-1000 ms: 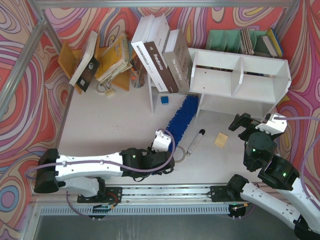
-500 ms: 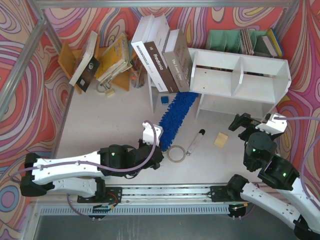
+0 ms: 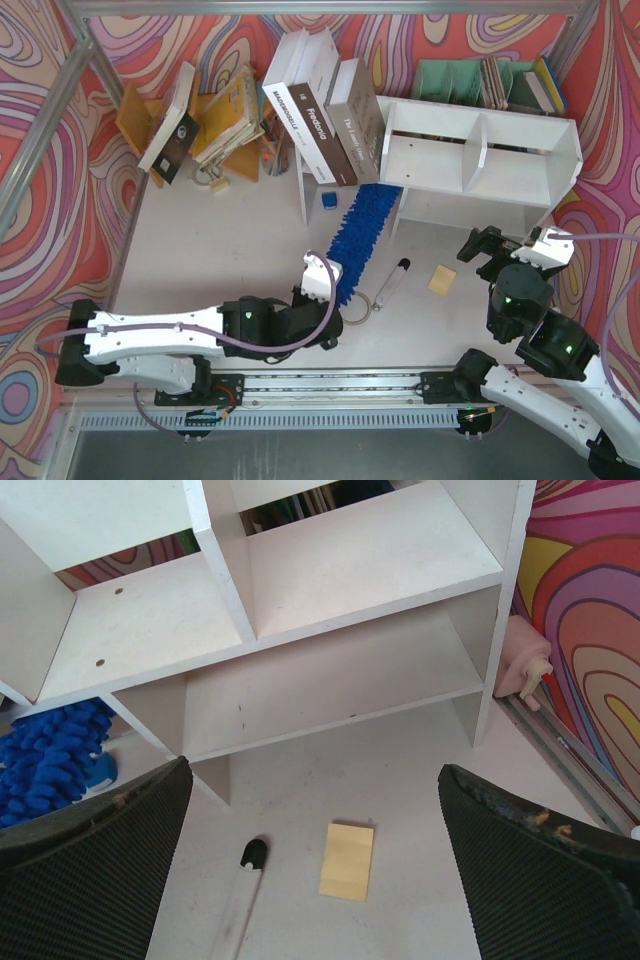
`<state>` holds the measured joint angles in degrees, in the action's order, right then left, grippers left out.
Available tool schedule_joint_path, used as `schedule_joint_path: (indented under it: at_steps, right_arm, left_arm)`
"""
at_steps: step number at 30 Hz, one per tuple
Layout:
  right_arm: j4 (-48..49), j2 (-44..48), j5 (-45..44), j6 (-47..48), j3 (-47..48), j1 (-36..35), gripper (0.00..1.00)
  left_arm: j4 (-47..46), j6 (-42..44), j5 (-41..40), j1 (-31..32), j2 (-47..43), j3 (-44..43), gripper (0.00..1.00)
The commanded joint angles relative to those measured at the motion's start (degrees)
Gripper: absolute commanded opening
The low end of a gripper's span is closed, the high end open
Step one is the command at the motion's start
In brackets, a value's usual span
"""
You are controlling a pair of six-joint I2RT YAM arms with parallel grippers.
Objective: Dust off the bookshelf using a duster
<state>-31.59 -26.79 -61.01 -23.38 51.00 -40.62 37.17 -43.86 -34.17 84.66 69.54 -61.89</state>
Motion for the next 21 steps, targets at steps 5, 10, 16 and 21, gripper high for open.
schedule_joint_path:
  at_steps: [5,10,16,21]
  right_arm:
    - [1.17,-0.84,-0.77,0.5,-0.31,-0.4,0.99]
    - [1.27,-1.51,-0.58,0.46,-0.19,-0.42,0.99]
    - [0.82,-1.14,-0.6,0.05,-0.2,-0.42,0.99]
    - [0.41,-0.64,-0.69,-0.23,-0.14,-0.41,0.99]
  left_arm:
    - [3.2,-3.48,-6.37,12.85,-3.3,0.02,0.0]
    - [8.66,-10.04,-10.03,17.56,-4.3,0.75,0.0]
    - [6.21,-10.15,-12.19,19.14,-4.1,1.06,0.0]
    - [1.12,-5.62,-9.45,15.55,-2.72,1.02,0.0]
